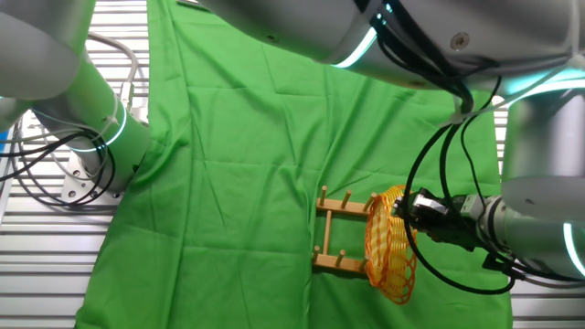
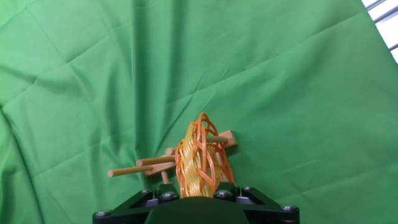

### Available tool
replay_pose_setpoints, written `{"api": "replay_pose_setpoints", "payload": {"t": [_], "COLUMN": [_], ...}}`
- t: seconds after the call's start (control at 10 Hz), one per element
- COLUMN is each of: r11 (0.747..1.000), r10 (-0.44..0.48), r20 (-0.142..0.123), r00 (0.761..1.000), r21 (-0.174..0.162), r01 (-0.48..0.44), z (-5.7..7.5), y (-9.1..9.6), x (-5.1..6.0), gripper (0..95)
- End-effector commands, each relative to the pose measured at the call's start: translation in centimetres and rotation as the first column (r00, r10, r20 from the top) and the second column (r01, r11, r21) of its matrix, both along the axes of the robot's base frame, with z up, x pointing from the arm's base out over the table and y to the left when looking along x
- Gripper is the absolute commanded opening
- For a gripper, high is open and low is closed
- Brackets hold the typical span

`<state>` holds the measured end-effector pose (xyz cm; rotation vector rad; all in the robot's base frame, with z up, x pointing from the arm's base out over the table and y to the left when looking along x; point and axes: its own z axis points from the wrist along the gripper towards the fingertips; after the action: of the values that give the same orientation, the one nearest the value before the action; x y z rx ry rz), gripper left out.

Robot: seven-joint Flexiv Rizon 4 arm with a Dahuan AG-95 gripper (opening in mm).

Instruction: Take the dish off the dish rack

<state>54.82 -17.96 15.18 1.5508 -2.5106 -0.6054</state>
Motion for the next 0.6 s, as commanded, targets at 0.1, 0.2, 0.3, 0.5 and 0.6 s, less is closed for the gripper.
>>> {"api": "replay_pose_setpoints", "payload": {"t": [0.1,0.2,0.3,0.5,0.6], "r11": [1.000,1.000,1.000,0.999,0.999], "r10": [0.006,0.011,0.012,0.039,0.041], "r20": [0.006,0.014,0.017,0.036,0.039], "r00": [1.000,1.000,1.000,0.999,0.998], "r21": [0.000,0.002,0.003,-0.013,-0.015], "r01": [-0.006,-0.011,-0.012,-0.038,-0.040], "z": [-0.14,-0.32,-0.39,-0.63,-0.66], "y": [-0.04,-0.06,-0.07,-0.10,-0.10], "x": [0.04,0.06,0.06,0.07,0.08], "gripper": [38.0,38.0,38.0,38.0,38.0]}}
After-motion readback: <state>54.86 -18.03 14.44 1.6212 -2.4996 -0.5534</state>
